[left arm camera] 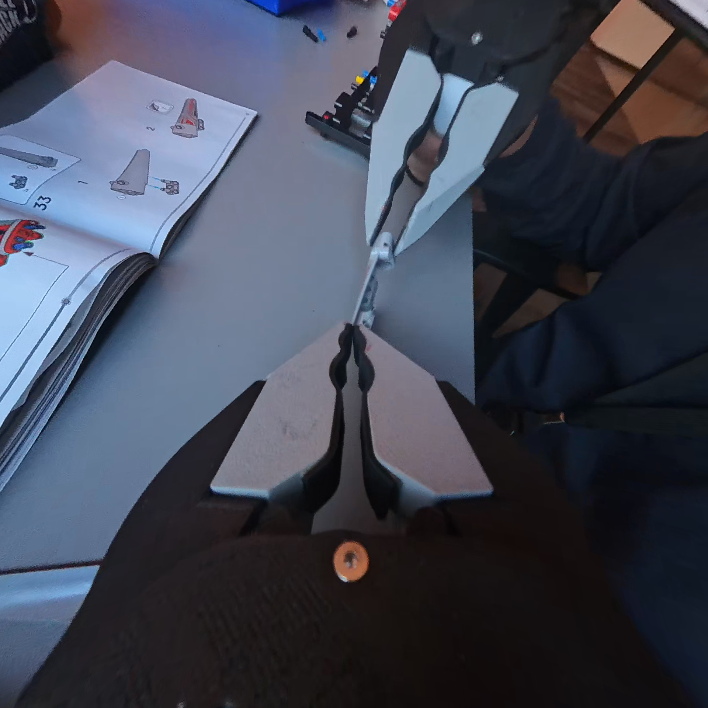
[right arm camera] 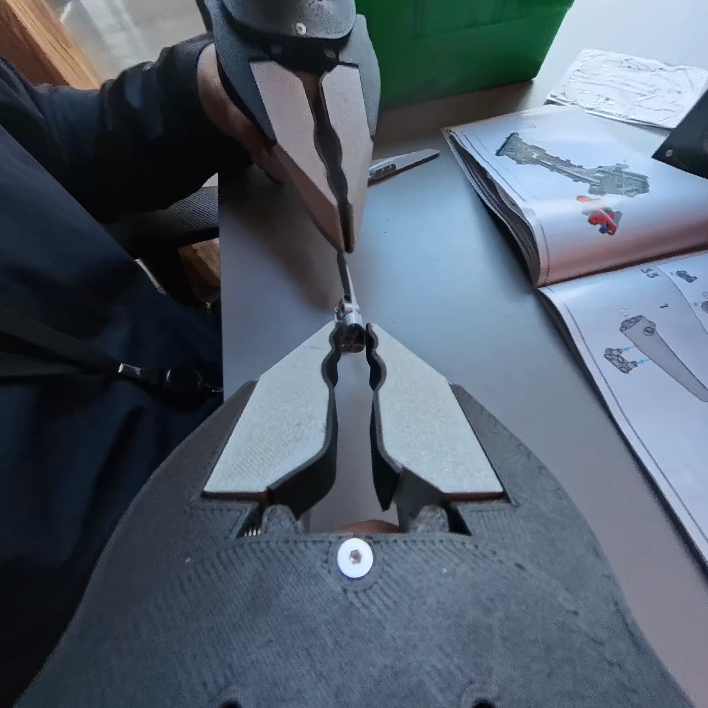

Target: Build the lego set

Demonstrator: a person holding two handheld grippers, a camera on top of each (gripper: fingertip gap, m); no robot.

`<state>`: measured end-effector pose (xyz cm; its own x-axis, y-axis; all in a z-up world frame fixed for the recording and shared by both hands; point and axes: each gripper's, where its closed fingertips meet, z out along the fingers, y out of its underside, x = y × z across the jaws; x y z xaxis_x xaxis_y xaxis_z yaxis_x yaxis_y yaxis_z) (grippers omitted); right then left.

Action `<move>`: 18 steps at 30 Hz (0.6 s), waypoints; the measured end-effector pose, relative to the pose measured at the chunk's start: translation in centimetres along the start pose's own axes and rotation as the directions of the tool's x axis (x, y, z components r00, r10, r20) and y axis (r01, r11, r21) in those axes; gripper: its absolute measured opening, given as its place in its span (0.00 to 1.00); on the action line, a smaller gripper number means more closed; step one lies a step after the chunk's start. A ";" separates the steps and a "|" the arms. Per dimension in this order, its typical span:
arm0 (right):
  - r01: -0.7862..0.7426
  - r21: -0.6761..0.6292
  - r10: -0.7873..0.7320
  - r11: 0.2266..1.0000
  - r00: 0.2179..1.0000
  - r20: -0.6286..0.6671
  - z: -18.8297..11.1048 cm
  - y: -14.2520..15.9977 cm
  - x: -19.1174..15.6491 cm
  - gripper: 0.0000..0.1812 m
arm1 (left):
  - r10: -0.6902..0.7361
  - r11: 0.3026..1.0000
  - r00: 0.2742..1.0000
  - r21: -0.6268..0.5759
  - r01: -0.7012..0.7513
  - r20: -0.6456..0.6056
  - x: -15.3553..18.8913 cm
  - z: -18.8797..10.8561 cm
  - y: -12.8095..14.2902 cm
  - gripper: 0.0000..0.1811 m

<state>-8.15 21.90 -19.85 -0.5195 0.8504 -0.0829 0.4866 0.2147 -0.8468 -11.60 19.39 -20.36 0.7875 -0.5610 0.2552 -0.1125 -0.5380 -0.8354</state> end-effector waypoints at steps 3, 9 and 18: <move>0.006 0.012 -0.006 1.000 1.000 -0.017 -0.2 -0.1 0.0 0.05 | 0.012 1.000 1.000 -0.003 -0.012 0.003 0.1 0.1 -0.1 0.03; -0.016 0.067 0.016 0.998 1.000 -0.012 -0.2 -0.2 -0.5 0.05 | 0.036 0.998 0.999 -0.047 -0.036 0.002 0.1 0.6 0.6 0.01; 0.007 0.063 -0.008 0.998 1.000 0.002 0.2 0.7 -0.9 0.05 | 0.146 0.987 0.989 -0.064 -0.145 0.016 0.9 0.1 0.3 0.00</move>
<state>-7.49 21.15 -20.50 -0.5246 0.8478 -0.0777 0.4375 0.1902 -0.8788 -10.92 18.78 -20.43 0.7724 -0.6232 0.1223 -0.2637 -0.4899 -0.8309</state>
